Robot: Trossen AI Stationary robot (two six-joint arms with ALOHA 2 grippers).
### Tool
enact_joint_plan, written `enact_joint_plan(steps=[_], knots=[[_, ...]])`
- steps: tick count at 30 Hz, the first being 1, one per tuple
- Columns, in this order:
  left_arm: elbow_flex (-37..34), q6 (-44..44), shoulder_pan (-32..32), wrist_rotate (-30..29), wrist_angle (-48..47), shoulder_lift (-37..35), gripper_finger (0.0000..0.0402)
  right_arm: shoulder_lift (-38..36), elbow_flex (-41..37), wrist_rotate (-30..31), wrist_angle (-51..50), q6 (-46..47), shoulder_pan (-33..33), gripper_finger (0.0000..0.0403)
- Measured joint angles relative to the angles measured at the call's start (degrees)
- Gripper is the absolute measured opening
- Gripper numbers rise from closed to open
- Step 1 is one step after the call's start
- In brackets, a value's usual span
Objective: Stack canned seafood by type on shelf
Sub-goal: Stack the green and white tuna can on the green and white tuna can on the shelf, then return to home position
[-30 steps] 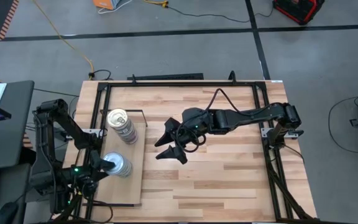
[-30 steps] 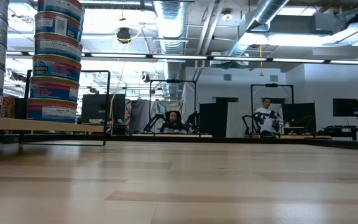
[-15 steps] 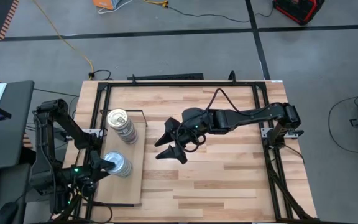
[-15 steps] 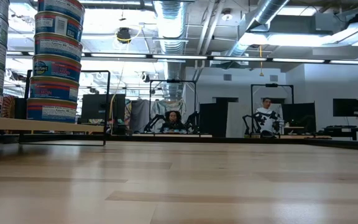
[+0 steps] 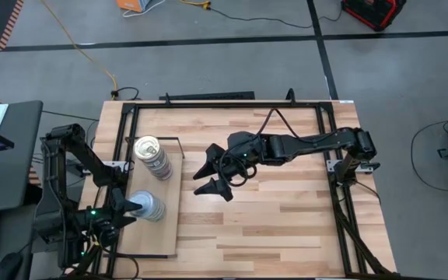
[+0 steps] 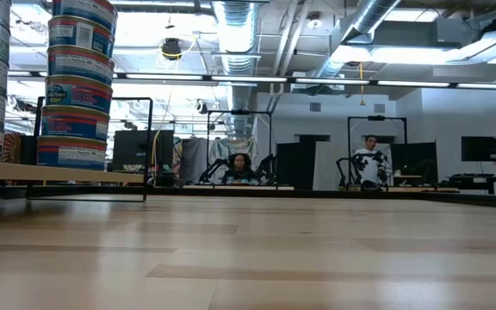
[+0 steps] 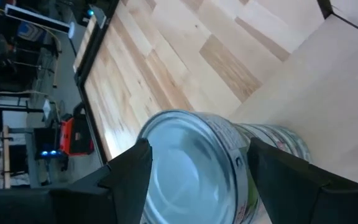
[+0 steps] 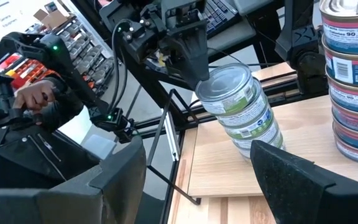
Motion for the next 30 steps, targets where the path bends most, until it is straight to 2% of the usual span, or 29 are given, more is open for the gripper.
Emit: enact_joint_plan(steps=[6,15,24,30], knots=[[0.0,-0.4,0.0,-0.8,0.5,0.0,0.0254,0.0,0.0,0.0,0.0,0.0,0.0,0.0311],[0.0,3.1,0.0,-3.3,5.9,-0.9,0.0254,0.0,0.0,0.0,0.2,0.0,0.0,0.0311],[0.0,2.1,0.2,-5.1,7.7,-6.6,0.0254,0.0,0.0,0.0,2.5,-1.2,0.0,0.0311],[0.0,6.3,2.1,-5.0,16.1,-10.8,0.0254,0.0,0.0,0.0,2.6,-2.0,0.0,0.0311]])
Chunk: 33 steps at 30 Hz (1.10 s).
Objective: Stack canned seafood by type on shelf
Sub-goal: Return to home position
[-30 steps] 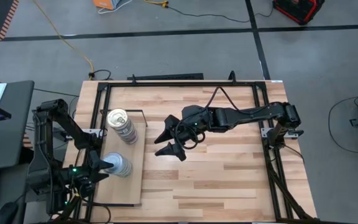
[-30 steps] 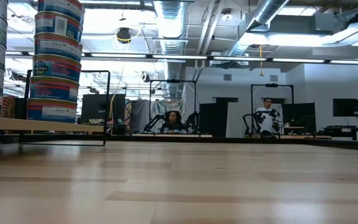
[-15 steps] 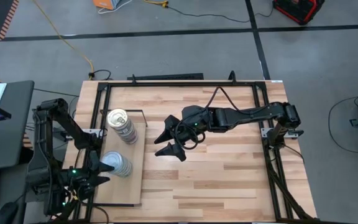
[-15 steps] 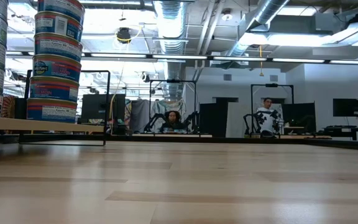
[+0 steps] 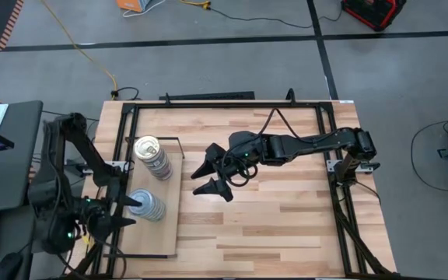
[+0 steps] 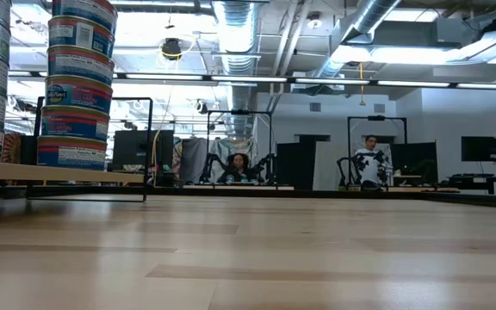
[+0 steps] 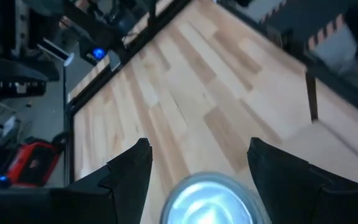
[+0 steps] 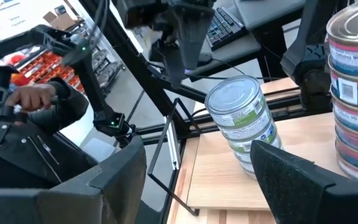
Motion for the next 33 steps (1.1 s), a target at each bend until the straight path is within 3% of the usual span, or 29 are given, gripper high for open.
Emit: enact_joint_plan(steps=[4,9,20,24,28,33], knots=[[-0.2,5.1,3.1,0.6,6.0,-2.7,0.0254,0.0,0.0,0.0,0.0,-2.5,0.0,0.0311],[-2.8,10.0,8.9,6.6,13.4,-6.3,0.0254,0.0,0.0,0.0,-4.5,-12.3,0.0,0.0311],[-19.6,18.9,18.5,22.4,43.9,-18.8,0.0254,-5.5,-6.6,0.0,-6.0,-19.7,-2.5,0.0311],[-25.8,21.8,21.6,21.9,52.5,-23.3,0.0254,-10.8,-13.3,2.8,-4.2,-19.5,-2.2,0.0311],[-31.6,24.1,25.7,18.5,62.4,-26.2,0.0254,-16.0,-22.2,8.1,1.3,-20.8,-1.1,0.0311],[-36.1,26.7,32.1,18.6,69.4,-27.4,0.0253,-21.5,-32.6,12.7,10.2,-23.2,-0.6,0.0311]])
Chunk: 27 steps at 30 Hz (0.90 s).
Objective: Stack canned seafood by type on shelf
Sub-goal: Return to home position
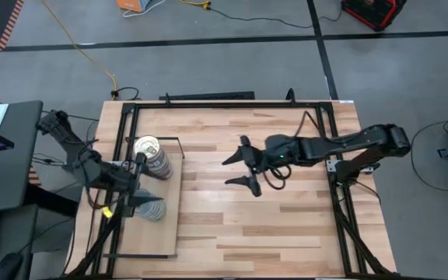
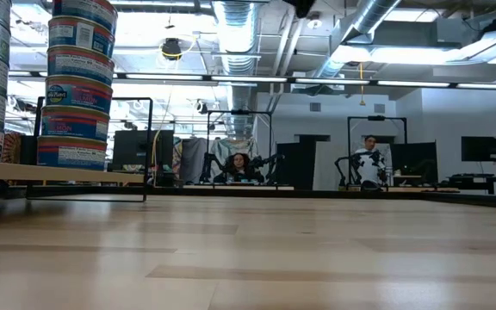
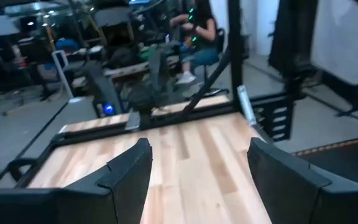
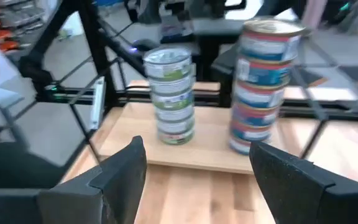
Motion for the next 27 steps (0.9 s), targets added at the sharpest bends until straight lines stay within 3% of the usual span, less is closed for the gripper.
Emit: enact_joint_plan(steps=[7,14,23,27], knots=[[-2.8,0.0,10.5,5.3,1.7,-0.1,0.0235,-5.0,-8.8,9.2,7.5,-3.7,-0.9,0.0311],[-3.1,0.5,19.2,12.2,1.8,0.0,0.0221,-8.9,-11.2,10.0,7.8,-4.8,-3.3,0.0311],[-3.1,2.5,21.0,22.2,4.8,0.2,0.0221,-13.9,-12.8,10.0,5.8,-2.8,-3.9,0.0311],[-3.1,4.3,19.7,23.4,5.5,0.6,0.0221,-16.2,-12.8,9.8,6.0,-2.7,-2.7,0.0311]])
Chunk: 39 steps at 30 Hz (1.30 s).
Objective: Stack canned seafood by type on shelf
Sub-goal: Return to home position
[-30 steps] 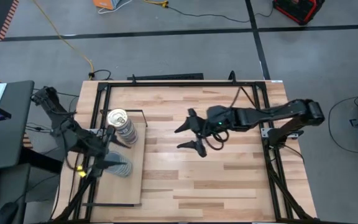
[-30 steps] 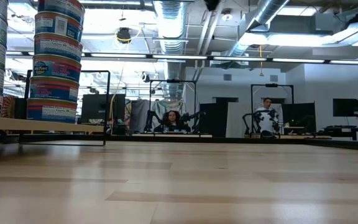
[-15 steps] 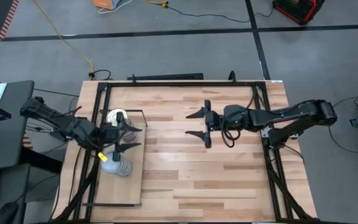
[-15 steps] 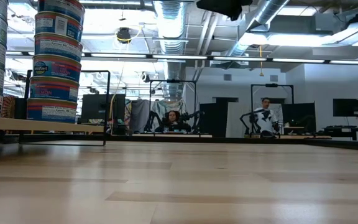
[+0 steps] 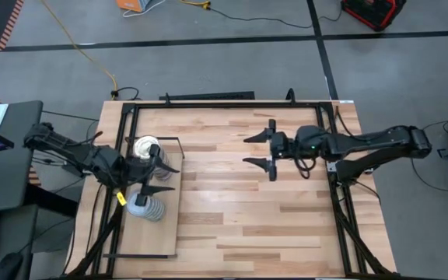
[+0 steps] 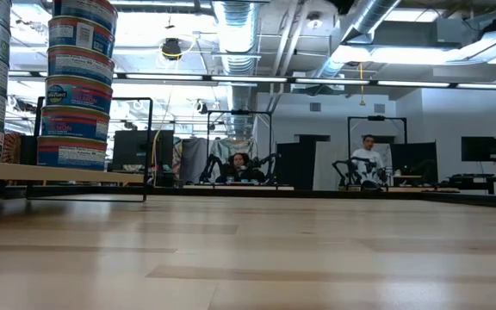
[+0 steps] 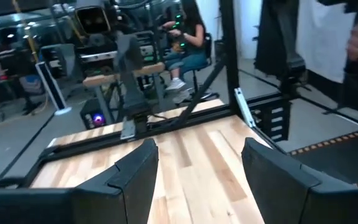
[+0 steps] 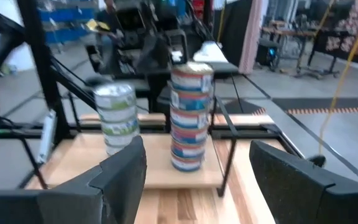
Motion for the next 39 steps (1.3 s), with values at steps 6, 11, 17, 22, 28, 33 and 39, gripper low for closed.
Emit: enact_joint_plan(steps=[6,11,17,22,28,33,39], knots=[[0.0,1.2,-2.3,5.2,0.0,0.0,0.0221,-3.1,0.0,-0.2,0.2,0.0,1.6,0.0311],[0.0,-4.7,-2.6,5.2,-0.2,0.0,0.0221,-4.5,0.0,-0.2,1.1,0.0,2.7,0.0311],[0.6,-2.8,-2.7,2.5,0.2,-0.6,0.0221,-4.3,0.0,-0.3,0.8,-2.5,2.6,0.0311],[0.9,-6.6,-3.2,0.9,-2.1,-2.4,0.0221,-7.3,0.0,-0.3,-4.6,5.9,1.2,0.0311],[-0.4,-6.1,-8.0,1.4,-1.4,-6.6,0.0221,-11.7,-3.1,-0.3,-2.6,4.9,4.3,0.0311],[-0.5,-7.6,-11.7,1.4,-2.6,-7.7,0.0221,-15.0,-4.3,-0.4,-1.8,4.0,5.6,0.0311],[-0.5,-9.3,-13.5,1.4,-5.0,-7.7,0.0221,-14.8,-4.5,-0.4,-2.4,4.0,5.4,0.0311]])
